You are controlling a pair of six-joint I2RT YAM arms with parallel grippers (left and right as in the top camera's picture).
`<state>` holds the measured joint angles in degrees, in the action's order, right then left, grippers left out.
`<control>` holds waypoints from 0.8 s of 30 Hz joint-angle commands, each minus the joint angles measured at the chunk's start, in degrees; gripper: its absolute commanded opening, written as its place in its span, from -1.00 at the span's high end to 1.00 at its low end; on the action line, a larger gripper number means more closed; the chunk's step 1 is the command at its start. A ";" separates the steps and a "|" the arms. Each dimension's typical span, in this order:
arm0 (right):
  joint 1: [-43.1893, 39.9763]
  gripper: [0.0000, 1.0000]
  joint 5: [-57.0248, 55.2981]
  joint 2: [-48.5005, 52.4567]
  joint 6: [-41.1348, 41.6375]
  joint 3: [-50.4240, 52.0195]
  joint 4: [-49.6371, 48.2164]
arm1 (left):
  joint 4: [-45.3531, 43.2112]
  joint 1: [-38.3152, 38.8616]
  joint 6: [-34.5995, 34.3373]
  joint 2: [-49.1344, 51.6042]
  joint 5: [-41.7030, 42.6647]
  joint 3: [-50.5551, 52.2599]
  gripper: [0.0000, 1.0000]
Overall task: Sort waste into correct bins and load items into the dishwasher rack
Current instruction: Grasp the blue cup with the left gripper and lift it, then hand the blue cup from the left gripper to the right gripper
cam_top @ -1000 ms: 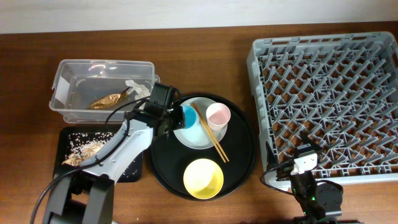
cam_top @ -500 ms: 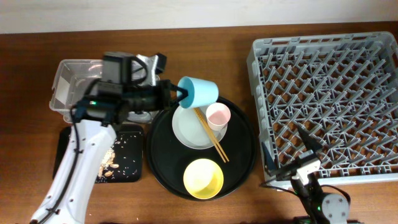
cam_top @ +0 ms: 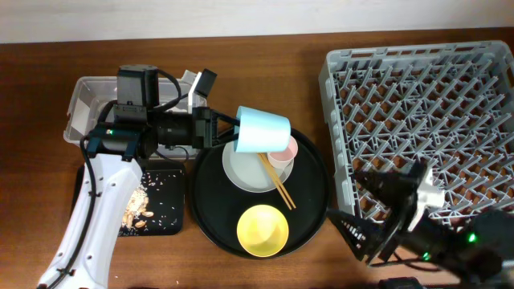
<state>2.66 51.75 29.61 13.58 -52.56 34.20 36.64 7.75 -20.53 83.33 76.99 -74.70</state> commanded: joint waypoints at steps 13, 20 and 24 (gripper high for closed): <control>0.39 -0.98 17.33 18.88 3.04 -3.91 -3.93 | -7.87 13.33 0.92 -0.22 10.25 -0.33 0.99; 6.36 -0.71 23.45 20.96 9.42 -3.91 -18.95 | -8.76 13.64 0.92 -0.22 7.43 -0.33 0.99; 7.56 -0.48 23.52 20.96 9.42 -3.91 -18.51 | -8.85 13.64 0.94 -0.22 7.41 -0.33 0.99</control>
<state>8.38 72.93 50.85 22.28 -55.70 15.97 27.94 21.23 -20.51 83.35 85.67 -74.70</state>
